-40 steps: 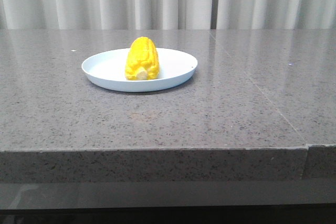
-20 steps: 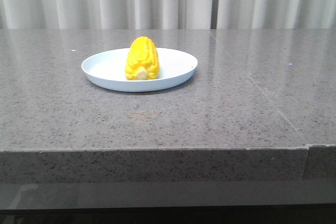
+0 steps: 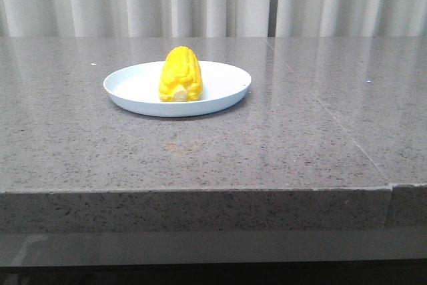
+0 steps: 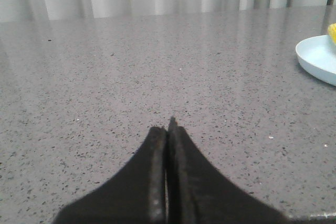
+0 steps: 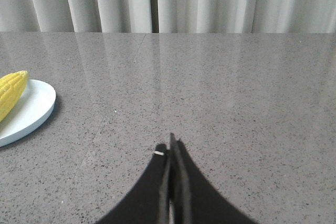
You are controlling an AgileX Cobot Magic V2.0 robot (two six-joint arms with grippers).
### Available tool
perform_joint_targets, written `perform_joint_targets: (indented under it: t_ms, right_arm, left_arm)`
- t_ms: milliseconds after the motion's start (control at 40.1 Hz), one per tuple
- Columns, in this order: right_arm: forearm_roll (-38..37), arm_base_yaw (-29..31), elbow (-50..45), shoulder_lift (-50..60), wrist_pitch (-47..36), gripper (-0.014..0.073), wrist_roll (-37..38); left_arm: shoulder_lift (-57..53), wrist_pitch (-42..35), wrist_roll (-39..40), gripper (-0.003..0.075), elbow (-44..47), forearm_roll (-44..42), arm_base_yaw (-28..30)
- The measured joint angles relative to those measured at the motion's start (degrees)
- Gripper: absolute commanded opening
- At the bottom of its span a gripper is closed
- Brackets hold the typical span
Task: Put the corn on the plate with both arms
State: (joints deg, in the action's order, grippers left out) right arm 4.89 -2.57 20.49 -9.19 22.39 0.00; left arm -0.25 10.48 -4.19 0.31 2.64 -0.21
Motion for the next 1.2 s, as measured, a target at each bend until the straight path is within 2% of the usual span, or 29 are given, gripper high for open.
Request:
perform_joint_targets:
  t_ms: [399, 872, 1196]
  right_arm:
    - [0.0, -0.94, -0.73, 1.23, -0.21, -0.009, 0.0]
    - [0.0, -1.33, -20.84, 9.56, -7.62, -0.009, 0.0]
    - [0.0, -1.22, -22.02, 9.81, -7.31, -0.009, 0.0]
  left_arm:
    - [0.0, 0.0, 0.0, -0.002, 0.0, 0.0, 0.0]
    - [0.0, 0.0, 0.0, -0.002, 0.0, 0.0, 0.0]
    - [0.0, 0.0, 0.0, -0.002, 0.0, 0.0, 0.0]
